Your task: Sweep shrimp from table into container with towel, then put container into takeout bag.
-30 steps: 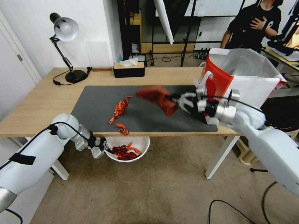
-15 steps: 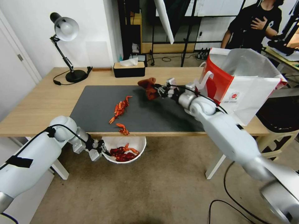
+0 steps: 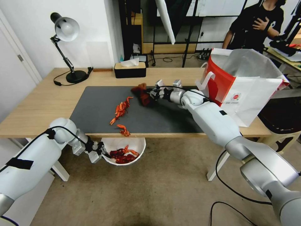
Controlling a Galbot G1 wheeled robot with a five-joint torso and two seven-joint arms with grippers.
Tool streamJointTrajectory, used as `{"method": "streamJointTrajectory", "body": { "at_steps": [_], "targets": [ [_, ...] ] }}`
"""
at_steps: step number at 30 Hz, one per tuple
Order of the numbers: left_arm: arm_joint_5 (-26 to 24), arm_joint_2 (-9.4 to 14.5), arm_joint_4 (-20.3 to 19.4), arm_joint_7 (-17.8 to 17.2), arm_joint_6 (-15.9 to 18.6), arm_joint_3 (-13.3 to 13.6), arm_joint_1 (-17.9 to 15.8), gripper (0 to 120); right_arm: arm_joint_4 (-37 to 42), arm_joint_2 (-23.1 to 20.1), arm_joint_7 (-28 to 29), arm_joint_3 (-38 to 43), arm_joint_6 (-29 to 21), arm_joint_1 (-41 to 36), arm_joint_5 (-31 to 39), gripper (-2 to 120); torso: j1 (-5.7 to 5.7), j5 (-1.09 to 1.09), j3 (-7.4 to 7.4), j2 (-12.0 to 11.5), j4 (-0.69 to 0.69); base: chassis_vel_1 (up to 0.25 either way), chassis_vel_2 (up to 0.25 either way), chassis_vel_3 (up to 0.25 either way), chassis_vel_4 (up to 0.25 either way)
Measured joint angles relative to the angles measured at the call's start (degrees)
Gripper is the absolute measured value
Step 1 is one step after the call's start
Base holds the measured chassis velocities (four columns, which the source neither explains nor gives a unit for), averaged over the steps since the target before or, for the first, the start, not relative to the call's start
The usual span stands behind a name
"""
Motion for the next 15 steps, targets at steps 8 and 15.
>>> {"method": "streamJointTrajectory", "body": {
  "at_steps": [8,15],
  "targets": [
    [0.0,-0.2,0.8,0.0,-0.1,0.6,-1.2,0,-3.4,1.8,-8.7,-0.6,2.3,1.7,-2.2,2,0.00,0.00,0.00,0.0,0.01,0.000,0.000,0.000,0.000],
    [-0.2,-0.2,1.3,0.0,-0.1,0.6,-1.6,0,-8.9,4.8,-15.0,-0.1,6.7,3.4,-4.6,2,0.00,0.00,0.00,0.0,0.03,0.000,0.000,0.000,0.000]
  ]
}}
